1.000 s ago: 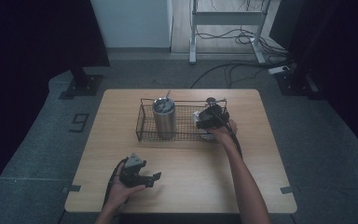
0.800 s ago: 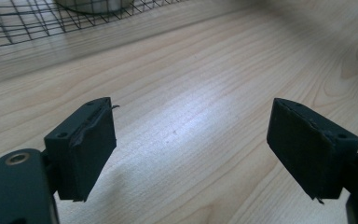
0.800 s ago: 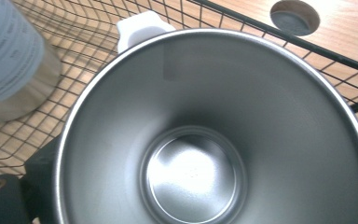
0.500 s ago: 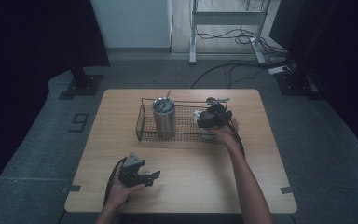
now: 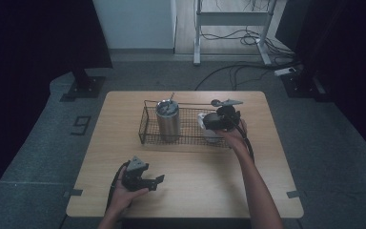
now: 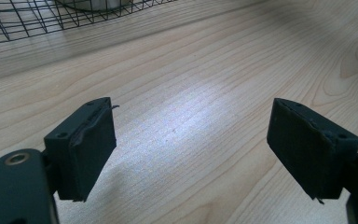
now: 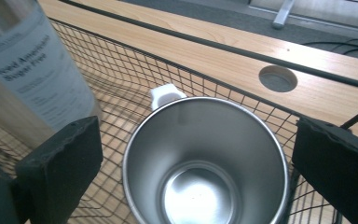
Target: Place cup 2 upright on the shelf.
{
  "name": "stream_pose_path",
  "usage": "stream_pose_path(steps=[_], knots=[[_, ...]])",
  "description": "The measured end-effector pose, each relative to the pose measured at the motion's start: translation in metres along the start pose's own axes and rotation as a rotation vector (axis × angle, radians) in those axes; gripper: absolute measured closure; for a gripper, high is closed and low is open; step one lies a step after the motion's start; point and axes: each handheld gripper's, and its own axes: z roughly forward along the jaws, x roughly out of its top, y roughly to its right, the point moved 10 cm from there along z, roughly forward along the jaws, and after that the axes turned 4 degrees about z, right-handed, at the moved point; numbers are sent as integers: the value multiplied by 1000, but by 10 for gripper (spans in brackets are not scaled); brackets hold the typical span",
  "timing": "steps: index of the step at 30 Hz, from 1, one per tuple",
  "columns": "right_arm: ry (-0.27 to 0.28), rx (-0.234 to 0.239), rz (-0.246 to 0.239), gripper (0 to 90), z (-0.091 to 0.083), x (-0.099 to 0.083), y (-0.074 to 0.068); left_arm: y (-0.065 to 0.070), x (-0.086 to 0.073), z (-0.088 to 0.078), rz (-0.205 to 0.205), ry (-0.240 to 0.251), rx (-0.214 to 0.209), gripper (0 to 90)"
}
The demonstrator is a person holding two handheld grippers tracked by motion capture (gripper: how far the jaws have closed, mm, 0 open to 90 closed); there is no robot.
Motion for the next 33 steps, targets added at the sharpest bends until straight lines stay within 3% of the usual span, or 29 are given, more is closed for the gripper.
stream_pose_path(steps=[8,33], knots=[[39,26,31,46,-13,-6,3,-2,0,0,-3,4,3,156],[113,56,1,124,-59,-32,0,-5,0,-2,-9,13,14,156]])
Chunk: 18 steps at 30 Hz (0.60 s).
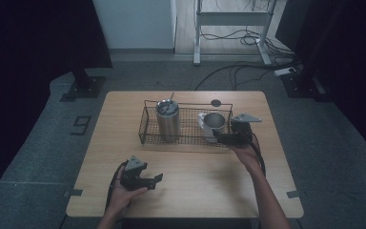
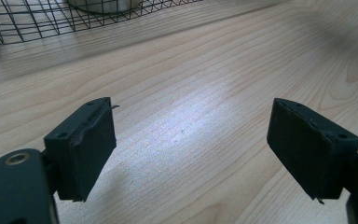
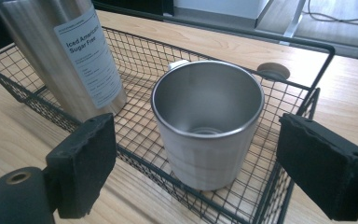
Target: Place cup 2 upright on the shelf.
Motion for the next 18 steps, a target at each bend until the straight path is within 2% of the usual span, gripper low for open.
stream_pose_path(steps=[6,12,13,14,18], knots=[[9,3,-11,129,-12,-10,-3,-2,0,-1,-2,-1,3,156],[11,22,-5,130,-24,-29,-6,-5,0,-3,-7,4,9,156],[11,21,-6,130,-29,-37,-6,-5,0,-3,-7,4,10,156],[11,21,-6,130,-29,-37,-6,-5,0,-3,-8,4,10,156],[12,28,19,132,-37,-58,-5,-5,-1,-3,-8,3,9,156]])
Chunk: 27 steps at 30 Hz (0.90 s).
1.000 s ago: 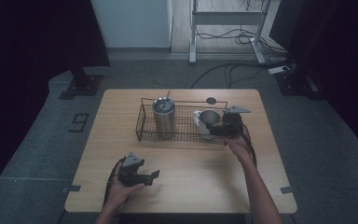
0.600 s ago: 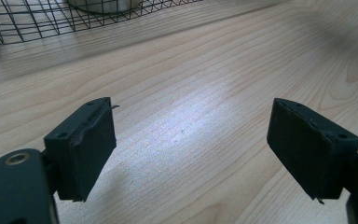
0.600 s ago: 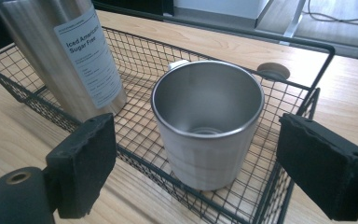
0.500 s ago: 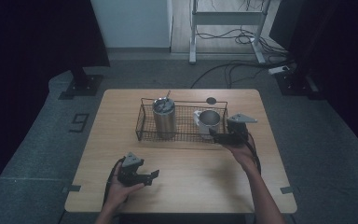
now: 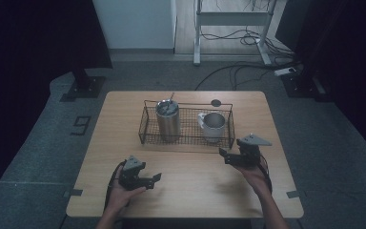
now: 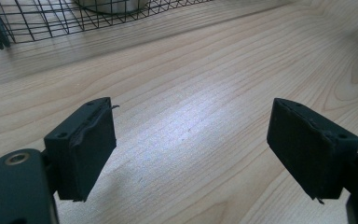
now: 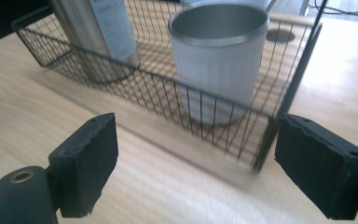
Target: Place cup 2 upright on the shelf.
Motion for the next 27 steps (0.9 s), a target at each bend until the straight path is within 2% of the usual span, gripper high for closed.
stream_pose_path(steps=[5,6,10,11,17,19,27], knots=[[-13,3,6,136,-4,-18,1,0,0,0,3,-1,2,156],[-22,0,11,137,-6,-28,2,-1,-1,0,3,-2,3,157],[-31,-4,20,138,-7,-40,4,-1,-1,0,1,-2,5,157],[-49,-15,19,138,-6,-48,6,-1,-1,0,3,-4,4,157],[-85,-20,23,144,-8,-69,10,1,3,-4,5,13,1,156],[-98,-25,30,145,-7,-75,14,0,3,-5,3,16,3,156],[-105,-35,31,144,-4,-78,17,-2,5,-8,3,21,8,156]])
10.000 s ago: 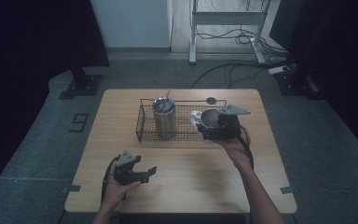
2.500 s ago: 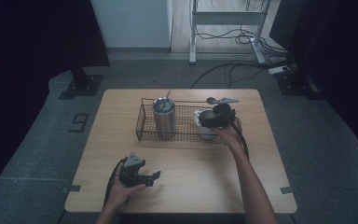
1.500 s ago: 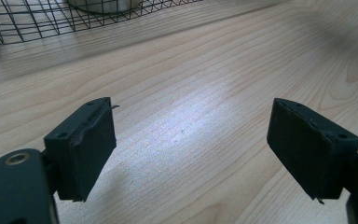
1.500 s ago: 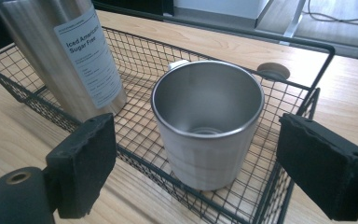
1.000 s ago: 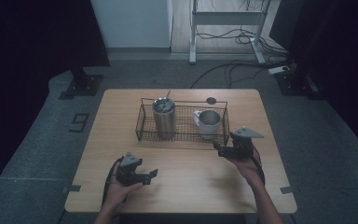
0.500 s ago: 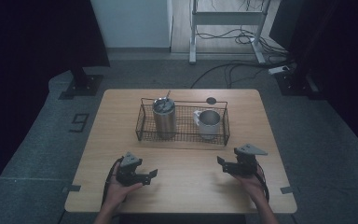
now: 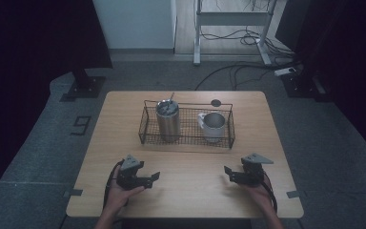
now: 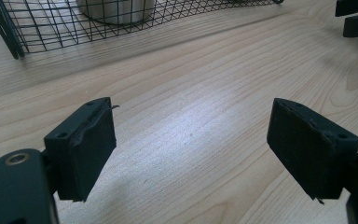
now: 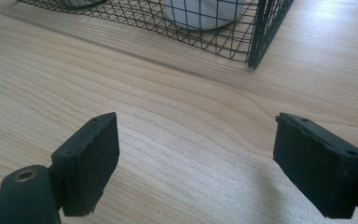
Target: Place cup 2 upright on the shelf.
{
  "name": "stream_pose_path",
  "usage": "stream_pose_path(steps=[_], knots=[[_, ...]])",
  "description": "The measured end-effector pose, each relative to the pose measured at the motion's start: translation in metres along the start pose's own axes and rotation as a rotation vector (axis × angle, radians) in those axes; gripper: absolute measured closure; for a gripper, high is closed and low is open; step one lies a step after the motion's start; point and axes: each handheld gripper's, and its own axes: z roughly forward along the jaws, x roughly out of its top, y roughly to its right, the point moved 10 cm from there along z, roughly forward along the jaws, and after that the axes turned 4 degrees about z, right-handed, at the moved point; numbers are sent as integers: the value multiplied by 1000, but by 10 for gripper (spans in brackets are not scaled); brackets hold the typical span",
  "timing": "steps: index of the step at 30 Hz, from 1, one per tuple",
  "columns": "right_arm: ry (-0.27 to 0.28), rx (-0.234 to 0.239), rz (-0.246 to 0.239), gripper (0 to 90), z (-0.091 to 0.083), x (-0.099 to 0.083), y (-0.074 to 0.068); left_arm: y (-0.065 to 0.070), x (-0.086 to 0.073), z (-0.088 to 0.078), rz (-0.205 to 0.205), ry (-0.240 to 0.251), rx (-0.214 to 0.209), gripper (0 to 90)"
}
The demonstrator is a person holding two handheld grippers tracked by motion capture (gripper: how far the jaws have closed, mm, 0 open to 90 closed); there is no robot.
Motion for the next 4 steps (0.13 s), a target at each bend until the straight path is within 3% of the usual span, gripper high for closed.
stream_pose_path(steps=[4], knots=[[-8,-6,-1,140,1,-1,1,0,0,0,1,0,0,156]])
